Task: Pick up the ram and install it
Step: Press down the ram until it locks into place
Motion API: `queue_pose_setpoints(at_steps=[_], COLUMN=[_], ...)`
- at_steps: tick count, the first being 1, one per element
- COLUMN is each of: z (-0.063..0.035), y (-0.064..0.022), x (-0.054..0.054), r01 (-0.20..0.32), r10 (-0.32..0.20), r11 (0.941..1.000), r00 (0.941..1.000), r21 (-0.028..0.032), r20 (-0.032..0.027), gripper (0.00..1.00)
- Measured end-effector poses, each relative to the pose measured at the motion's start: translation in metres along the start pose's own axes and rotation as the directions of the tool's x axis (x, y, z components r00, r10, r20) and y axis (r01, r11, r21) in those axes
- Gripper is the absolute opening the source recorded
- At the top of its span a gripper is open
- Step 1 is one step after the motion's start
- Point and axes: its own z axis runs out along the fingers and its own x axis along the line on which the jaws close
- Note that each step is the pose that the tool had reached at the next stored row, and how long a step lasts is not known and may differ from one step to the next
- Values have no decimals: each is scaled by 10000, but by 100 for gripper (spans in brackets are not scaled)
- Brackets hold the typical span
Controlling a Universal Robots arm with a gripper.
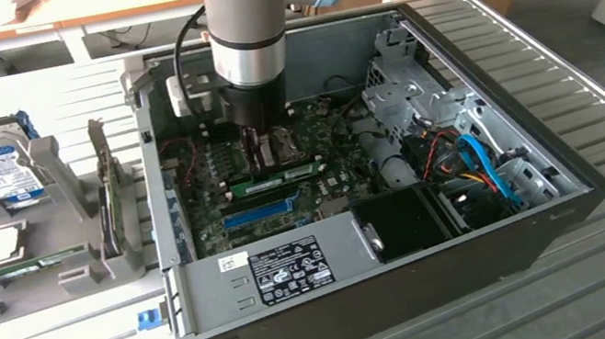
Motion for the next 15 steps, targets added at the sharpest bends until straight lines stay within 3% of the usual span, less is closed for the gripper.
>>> queue_pose_setpoints(at_steps=[15], z=[-3], y=[-1], x=[-1], r01=[0], r10=[0], r11=[10000], r00=[10000], r21=[4], r20=[8], gripper=[11])
